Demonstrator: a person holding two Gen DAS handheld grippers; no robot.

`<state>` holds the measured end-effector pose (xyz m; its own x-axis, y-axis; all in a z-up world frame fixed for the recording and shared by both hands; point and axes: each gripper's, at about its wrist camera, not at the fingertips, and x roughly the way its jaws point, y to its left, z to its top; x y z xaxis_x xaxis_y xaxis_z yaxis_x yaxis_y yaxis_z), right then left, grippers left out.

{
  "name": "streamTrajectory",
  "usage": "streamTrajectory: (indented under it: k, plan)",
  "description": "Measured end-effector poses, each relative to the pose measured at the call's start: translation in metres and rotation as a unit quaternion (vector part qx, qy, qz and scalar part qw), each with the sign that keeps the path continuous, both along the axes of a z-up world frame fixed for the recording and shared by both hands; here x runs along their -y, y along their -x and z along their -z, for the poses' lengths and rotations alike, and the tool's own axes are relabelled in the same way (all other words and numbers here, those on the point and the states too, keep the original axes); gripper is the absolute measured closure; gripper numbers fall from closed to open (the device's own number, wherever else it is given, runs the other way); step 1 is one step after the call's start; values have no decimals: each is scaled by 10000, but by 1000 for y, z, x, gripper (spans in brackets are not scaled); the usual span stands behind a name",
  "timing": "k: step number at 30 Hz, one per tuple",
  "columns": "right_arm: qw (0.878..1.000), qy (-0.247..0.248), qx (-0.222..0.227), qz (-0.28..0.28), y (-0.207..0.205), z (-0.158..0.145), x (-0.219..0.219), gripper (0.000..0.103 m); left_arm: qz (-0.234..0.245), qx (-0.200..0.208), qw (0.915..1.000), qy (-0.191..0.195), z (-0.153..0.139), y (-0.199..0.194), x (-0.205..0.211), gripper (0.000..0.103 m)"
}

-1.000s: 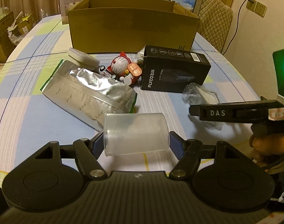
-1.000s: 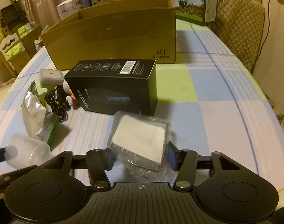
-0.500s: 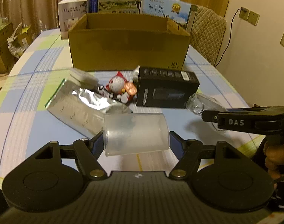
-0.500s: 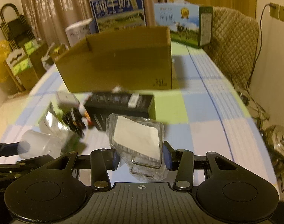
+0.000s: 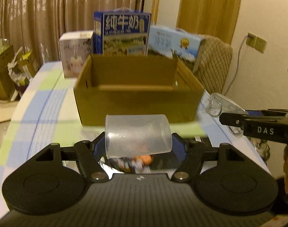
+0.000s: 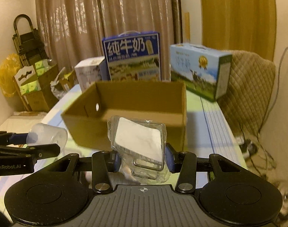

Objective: Organize objects
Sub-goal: 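Carry the cup and pad into the cardboard box and open both tools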

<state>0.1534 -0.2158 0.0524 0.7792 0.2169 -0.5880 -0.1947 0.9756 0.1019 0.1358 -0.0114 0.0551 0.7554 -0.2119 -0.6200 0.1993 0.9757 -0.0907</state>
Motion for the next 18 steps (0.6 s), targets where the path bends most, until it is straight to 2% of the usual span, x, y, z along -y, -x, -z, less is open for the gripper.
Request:
streamTrajectory:
  k: [9, 13, 18]
  plan:
    - [9997, -130, -196, -60, -98, -7, -4, 61, -89, 208, 9997, -127, -23, -101, -8, 36]
    - [9994, -105, -339, -18, -131, -1, -2, 61, -123, 153, 9997, -170, -22, -142, -8, 36]
    - [9987, -58, -506, 69, -153, 16, -1, 61, -128, 37, 9998, -126, -11, -175, -7, 36]
